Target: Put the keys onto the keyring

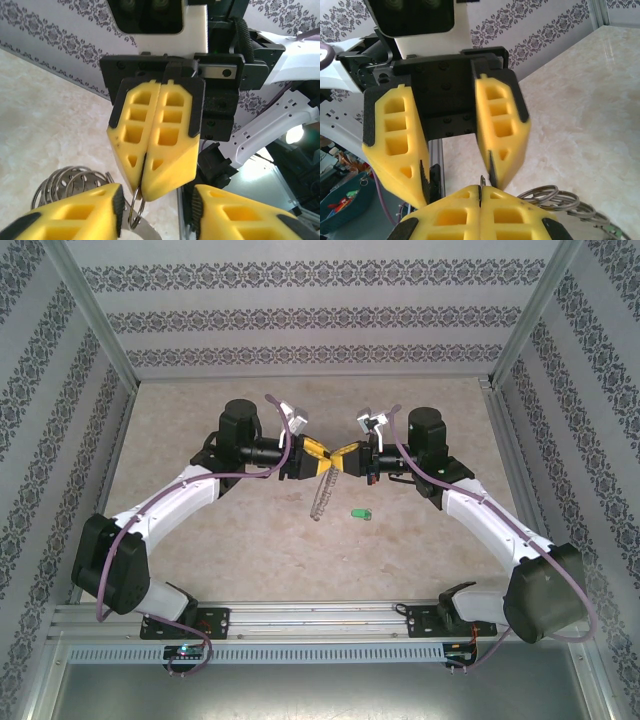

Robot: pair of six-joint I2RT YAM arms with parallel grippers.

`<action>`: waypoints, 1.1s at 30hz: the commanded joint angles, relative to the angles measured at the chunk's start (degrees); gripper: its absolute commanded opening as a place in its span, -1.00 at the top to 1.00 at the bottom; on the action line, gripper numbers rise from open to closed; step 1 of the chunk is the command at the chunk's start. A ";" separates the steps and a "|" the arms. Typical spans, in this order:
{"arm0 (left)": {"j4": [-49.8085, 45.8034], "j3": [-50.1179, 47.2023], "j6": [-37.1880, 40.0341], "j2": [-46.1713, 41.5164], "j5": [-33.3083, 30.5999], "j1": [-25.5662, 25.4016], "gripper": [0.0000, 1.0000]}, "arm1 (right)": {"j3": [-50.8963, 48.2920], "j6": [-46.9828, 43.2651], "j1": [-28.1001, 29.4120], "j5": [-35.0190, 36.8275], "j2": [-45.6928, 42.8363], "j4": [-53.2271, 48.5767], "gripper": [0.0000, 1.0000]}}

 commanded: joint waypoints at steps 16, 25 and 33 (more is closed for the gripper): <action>9.85 -1.91 -4.29 0.69 1.21 1.00 0.22 | 1.12 0.47 -0.50 -1.07 -1.01 3.19 1.00; 14.16 -2.83 -6.97 1.88 2.80 0.95 0.37 | 1.48 0.47 -0.66 -0.40 -0.38 3.32 1.00; 14.37 -3.60 -6.25 1.77 3.29 0.98 0.56 | 1.72 0.64 -0.80 -0.01 0.22 3.55 1.00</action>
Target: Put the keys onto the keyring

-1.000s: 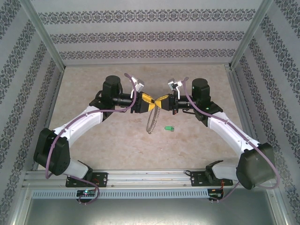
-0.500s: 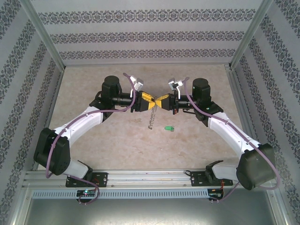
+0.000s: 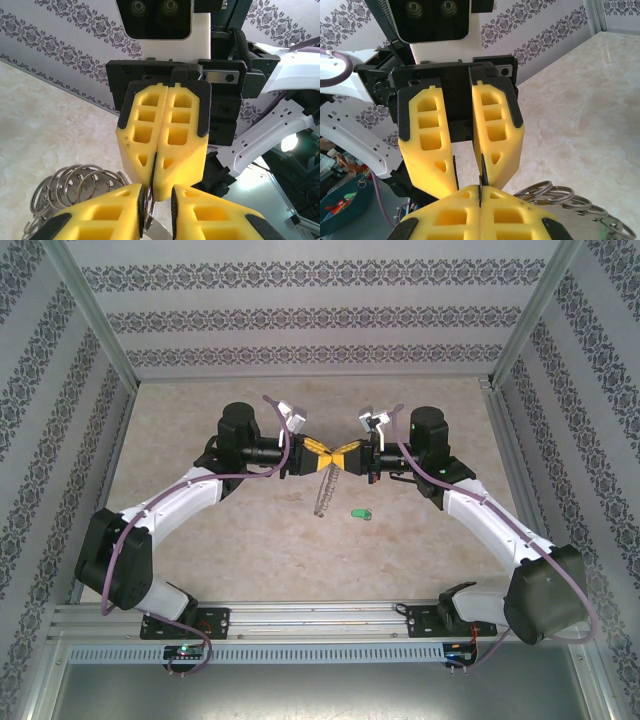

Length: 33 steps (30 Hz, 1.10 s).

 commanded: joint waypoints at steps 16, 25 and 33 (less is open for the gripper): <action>4.48 -2.39 0.32 -0.54 3.66 0.67 0.72 | 1.98 0.98 -0.84 -0.23 0.97 3.10 1.00; 5.50 -1.55 -0.43 0.09 2.96 0.62 0.50 | 1.85 0.93 -0.73 -0.82 0.92 2.87 1.00; 7.05 -1.35 -1.04 1.20 2.82 0.07 0.53 | 2.29 0.85 -0.30 -0.90 1.41 2.90 1.00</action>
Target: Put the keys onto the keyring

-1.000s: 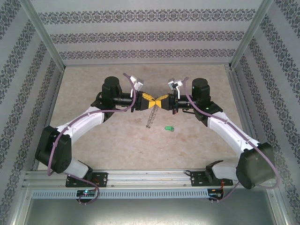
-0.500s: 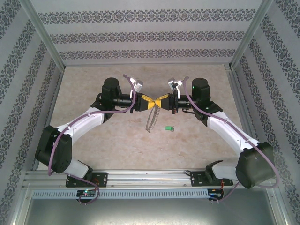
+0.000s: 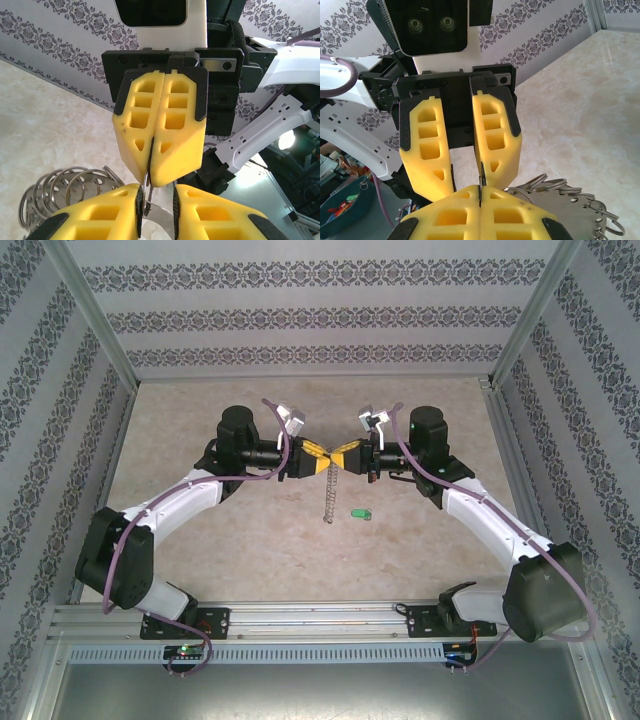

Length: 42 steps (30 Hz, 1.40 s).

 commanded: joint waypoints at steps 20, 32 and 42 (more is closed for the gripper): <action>18.41 -4.28 -5.50 1.32 -1.41 -0.53 1.00 | -1.98 7.10 -3.61 10.16 -6.93 5.73 0.15; 30.31 -11.19 -4.28 -0.72 -9.39 -0.48 1.00 | -11.17 10.10 -5.47 34.37 -15.90 -12.60 -0.17; 30.83 -16.09 0.47 -5.67 -19.36 -0.51 1.00 | -19.88 14.99 -2.02 48.72 -9.42 -18.55 -0.22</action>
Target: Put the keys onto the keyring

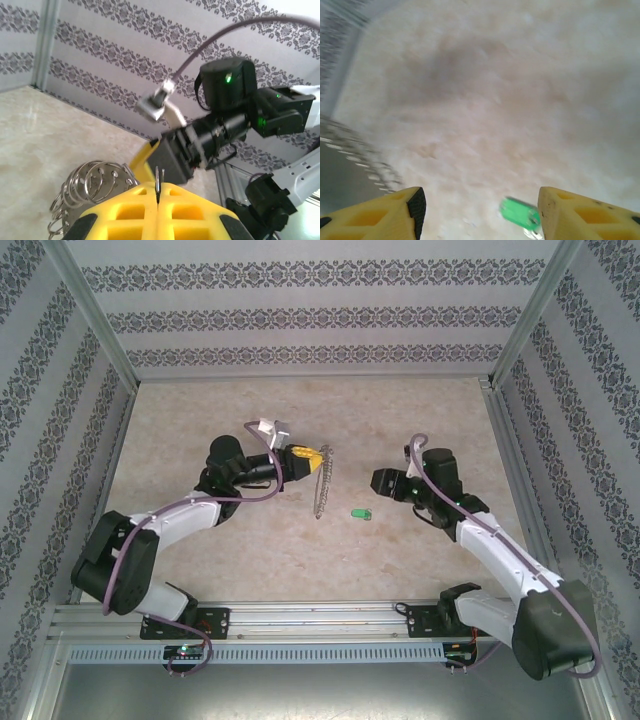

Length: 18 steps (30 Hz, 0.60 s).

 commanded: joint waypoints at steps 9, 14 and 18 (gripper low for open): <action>5.93 -3.50 4.13 -4.94 -7.95 -0.46 1.00 | -1.04 11.01 11.67 21.12 12.34 -4.12 0.03; 6.66 -4.61 4.29 -5.96 -8.04 -0.57 1.00 | 2.61 12.37 14.48 24.95 18.06 -5.38 0.10; 5.73 -5.19 5.34 -7.49 -8.43 -0.53 1.00 | 4.38 12.70 16.02 26.37 20.69 -5.31 0.12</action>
